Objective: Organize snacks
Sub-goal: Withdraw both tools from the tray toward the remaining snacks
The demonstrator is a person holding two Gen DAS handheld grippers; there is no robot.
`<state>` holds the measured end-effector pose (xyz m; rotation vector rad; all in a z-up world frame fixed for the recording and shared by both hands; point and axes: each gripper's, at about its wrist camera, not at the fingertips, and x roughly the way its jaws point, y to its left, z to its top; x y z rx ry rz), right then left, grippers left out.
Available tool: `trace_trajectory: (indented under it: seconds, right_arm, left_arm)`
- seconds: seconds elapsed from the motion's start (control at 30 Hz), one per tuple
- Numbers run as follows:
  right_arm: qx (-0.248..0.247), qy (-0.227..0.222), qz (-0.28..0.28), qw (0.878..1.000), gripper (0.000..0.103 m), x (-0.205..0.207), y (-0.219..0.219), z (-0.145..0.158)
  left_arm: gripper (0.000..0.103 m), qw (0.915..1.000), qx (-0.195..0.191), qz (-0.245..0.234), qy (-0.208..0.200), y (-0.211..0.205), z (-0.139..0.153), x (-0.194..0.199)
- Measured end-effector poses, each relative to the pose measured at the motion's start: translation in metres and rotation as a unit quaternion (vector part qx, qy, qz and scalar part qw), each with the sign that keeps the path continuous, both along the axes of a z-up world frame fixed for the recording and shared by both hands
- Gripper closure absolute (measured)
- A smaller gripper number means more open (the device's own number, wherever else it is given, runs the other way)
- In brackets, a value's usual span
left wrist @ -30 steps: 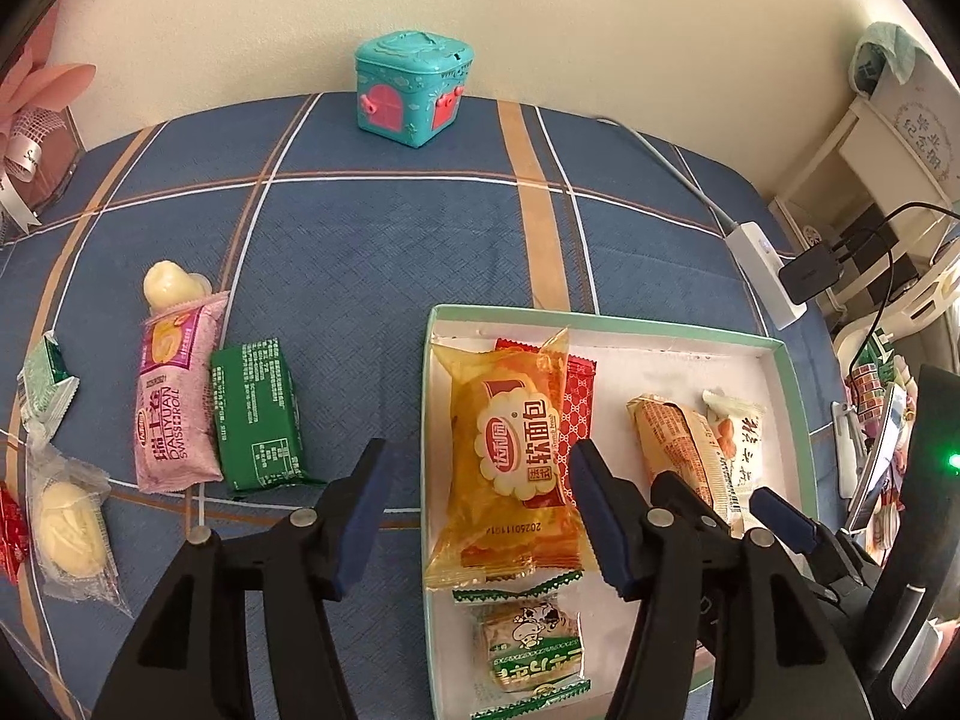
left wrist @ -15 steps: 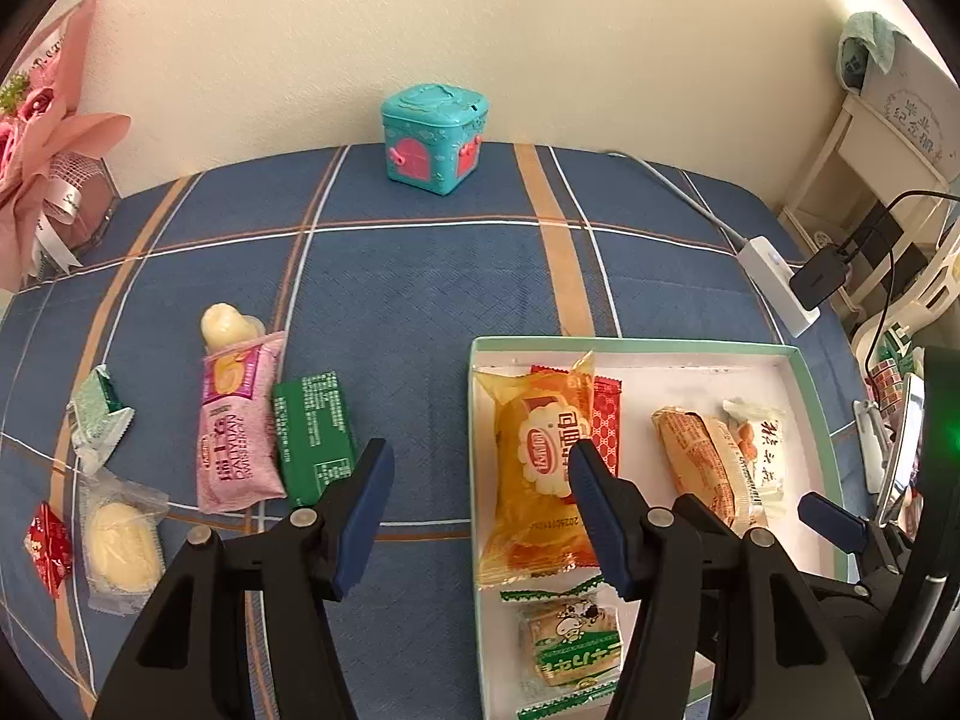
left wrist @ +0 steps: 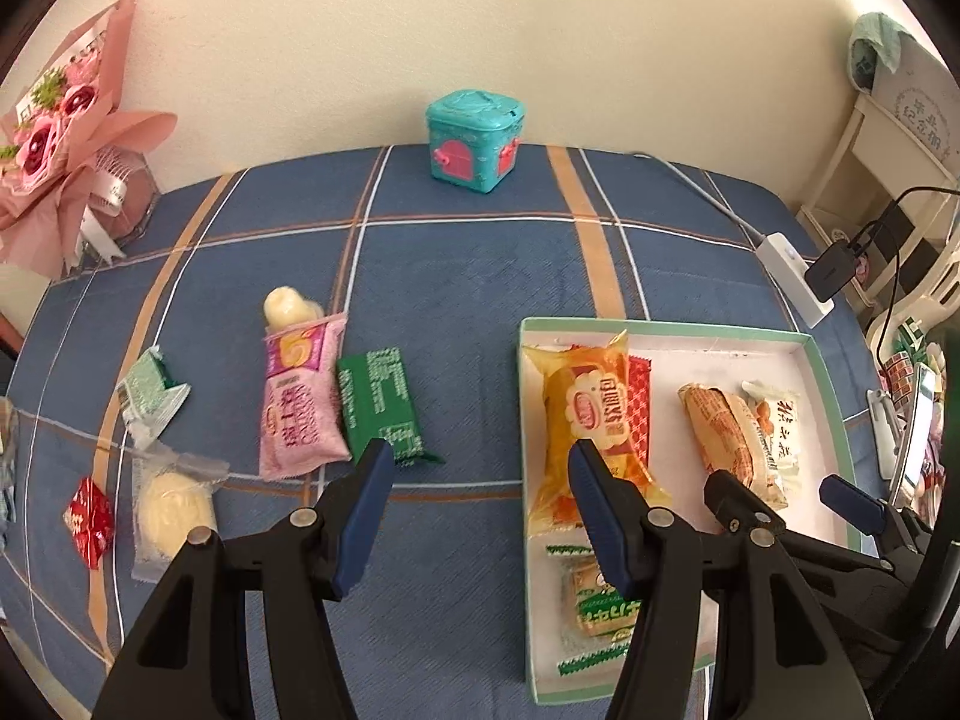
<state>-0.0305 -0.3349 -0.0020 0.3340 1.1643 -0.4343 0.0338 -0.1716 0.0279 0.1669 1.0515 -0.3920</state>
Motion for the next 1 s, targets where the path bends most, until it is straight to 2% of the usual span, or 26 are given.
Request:
trace_trajectory:
  seconds: [0.2,0.43,0.5,0.57,0.87,1.0]
  right_arm:
    - [0.013,-0.015,0.011,1.000,0.002,-0.006,0.007,0.004]
    - [0.027,-0.034,0.018,0.999,0.000,-0.013,0.015,0.012]
    - [0.027,-0.038,0.023,0.999,0.000,-0.013,0.020,0.015]
    - [0.031,-0.045,0.025,0.998,0.000,-0.013,0.023,0.017]
    - [0.049,-0.097,0.055,0.993,0.000,-0.005,0.046,0.029]
    - [0.030,-0.108,0.059,0.992,0.000,0.000,0.059,0.040]
  left_arm:
    - [0.041,0.9997,0.007,0.024,-0.008,0.021,0.007,-0.004]
    - [0.040,0.9984,-0.026,0.051,0.002,0.053,0.016,-0.005]
    - [0.033,0.9978,-0.027,0.061,0.004,0.062,0.016,-0.004]
    - [0.031,0.9970,-0.029,0.072,0.004,0.070,0.015,-0.003]
    - [0.008,0.9935,-0.038,0.104,-0.028,0.103,0.023,0.001]
    - [0.005,0.9916,-0.048,0.116,-0.034,0.117,0.024,0.005]
